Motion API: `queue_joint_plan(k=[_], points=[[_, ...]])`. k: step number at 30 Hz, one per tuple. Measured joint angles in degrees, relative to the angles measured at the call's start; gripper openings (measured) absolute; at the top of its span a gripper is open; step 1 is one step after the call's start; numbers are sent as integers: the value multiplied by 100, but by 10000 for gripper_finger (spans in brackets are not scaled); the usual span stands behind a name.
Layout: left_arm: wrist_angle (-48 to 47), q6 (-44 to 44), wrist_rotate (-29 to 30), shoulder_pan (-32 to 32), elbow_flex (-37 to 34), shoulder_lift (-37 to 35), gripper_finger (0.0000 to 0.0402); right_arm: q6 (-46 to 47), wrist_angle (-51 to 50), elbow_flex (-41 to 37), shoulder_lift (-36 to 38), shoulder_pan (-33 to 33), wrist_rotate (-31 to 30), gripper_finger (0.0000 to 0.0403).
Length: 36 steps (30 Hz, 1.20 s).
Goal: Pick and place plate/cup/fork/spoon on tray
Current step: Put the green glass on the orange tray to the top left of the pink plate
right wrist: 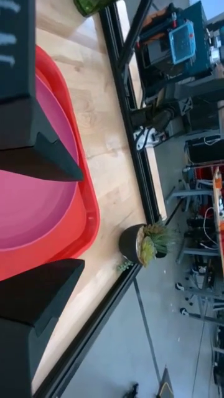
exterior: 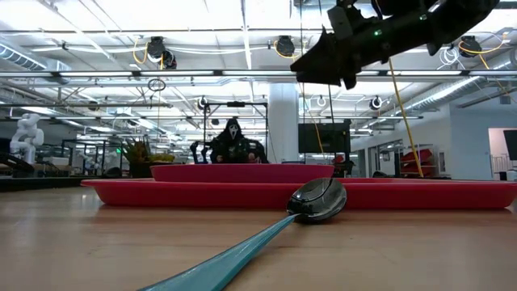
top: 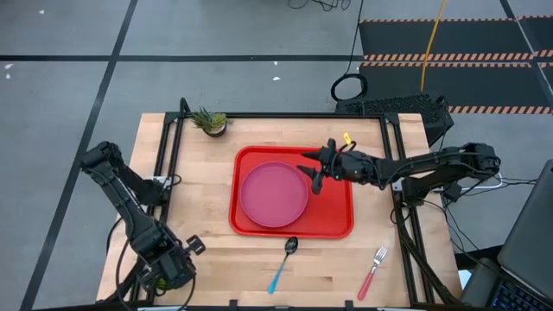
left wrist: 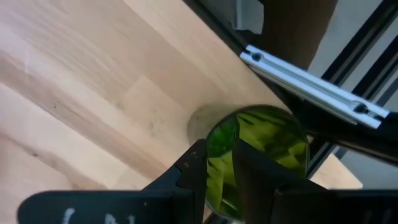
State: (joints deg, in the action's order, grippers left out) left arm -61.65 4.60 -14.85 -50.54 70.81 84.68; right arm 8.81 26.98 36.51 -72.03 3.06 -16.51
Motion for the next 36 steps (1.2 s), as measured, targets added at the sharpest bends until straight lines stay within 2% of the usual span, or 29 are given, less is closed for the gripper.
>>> queue_joint_plan(k=[18,30,36], points=[[-27,579,257,-61,-2,201,79,100,-24,0,0,38,9,208],[-450,666,291,-92,-4,308,173,100,-28,0,0,38,11,208],[-380,632,733,-96,-48,308,183,100,-28,0,0,38,13,208]])
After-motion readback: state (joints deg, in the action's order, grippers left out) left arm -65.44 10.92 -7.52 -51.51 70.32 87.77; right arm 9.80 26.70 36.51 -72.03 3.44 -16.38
